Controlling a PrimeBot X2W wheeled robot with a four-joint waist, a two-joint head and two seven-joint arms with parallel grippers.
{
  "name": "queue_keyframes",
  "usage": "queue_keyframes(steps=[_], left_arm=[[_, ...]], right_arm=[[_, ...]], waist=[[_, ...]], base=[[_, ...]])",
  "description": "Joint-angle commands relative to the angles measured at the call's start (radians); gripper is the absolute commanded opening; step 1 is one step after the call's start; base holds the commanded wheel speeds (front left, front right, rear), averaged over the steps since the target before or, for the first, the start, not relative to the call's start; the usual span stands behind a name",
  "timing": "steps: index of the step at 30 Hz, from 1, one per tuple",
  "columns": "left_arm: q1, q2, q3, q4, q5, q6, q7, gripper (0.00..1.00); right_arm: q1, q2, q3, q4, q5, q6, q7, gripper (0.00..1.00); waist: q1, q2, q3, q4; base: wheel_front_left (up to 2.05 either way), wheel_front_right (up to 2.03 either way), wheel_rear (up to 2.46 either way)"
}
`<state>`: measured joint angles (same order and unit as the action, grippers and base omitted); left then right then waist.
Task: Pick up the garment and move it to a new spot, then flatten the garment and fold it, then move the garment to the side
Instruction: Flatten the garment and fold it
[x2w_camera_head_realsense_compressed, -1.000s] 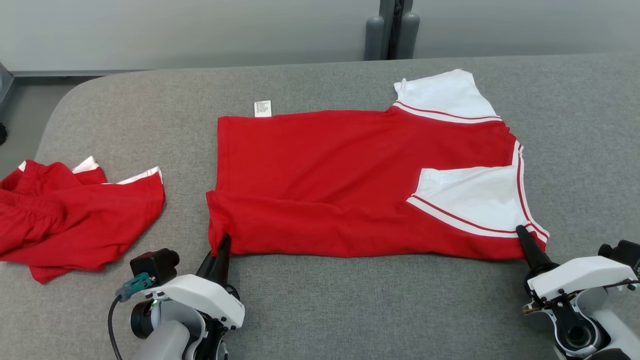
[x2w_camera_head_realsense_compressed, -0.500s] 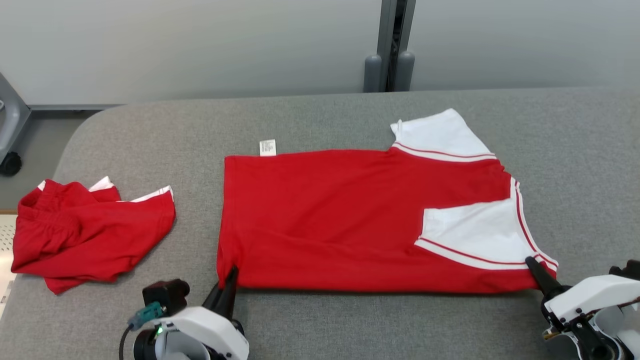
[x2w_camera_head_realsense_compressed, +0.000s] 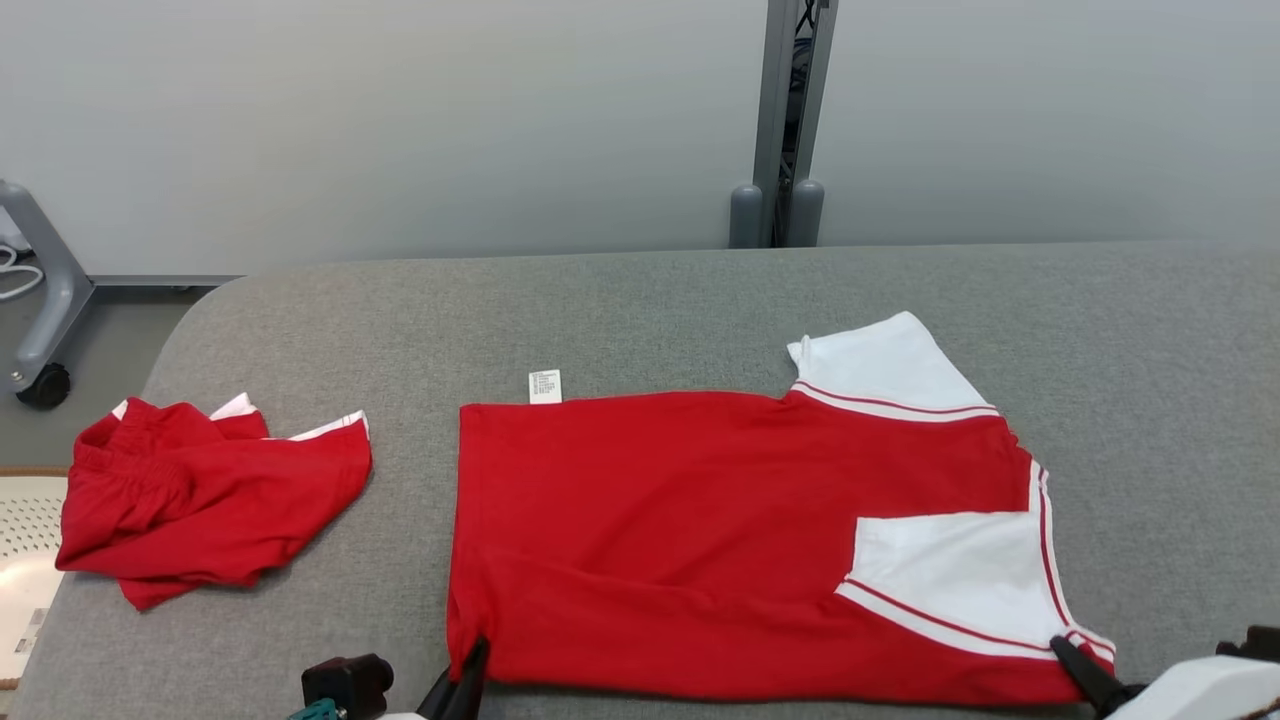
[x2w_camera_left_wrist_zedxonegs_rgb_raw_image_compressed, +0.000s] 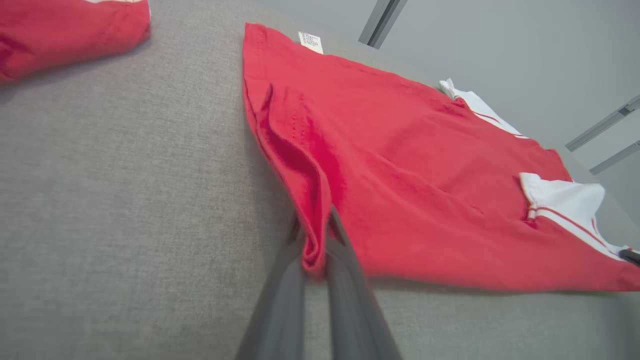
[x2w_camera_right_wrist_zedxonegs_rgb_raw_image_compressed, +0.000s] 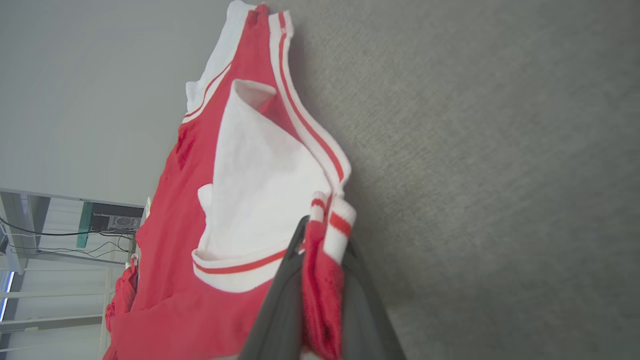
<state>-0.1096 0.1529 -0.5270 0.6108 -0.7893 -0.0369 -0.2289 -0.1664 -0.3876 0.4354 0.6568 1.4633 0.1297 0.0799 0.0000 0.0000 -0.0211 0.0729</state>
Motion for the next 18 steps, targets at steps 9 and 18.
queue_keyframes(steps=[9, 18], left_arm=[[0.093, 0.022, -0.006, -0.102, -0.003, 0.05, 0.008, 0.0], [0.175, 0.059, 0.006, -0.203, -0.021, 0.093, 0.023, 0.0]], right_arm=[[0.099, -0.006, -0.009, -0.063, -0.002, 0.002, -0.002, 0.0], [0.166, -0.032, -0.048, -0.099, -0.005, 0.002, 0.006, 0.0]], waist=[[0.0, 0.0, -0.014, -0.003], [0.0, 0.0, -0.029, 0.008]], base=[[0.0, 0.0, 0.0], [0.0, 0.0, 0.0]])
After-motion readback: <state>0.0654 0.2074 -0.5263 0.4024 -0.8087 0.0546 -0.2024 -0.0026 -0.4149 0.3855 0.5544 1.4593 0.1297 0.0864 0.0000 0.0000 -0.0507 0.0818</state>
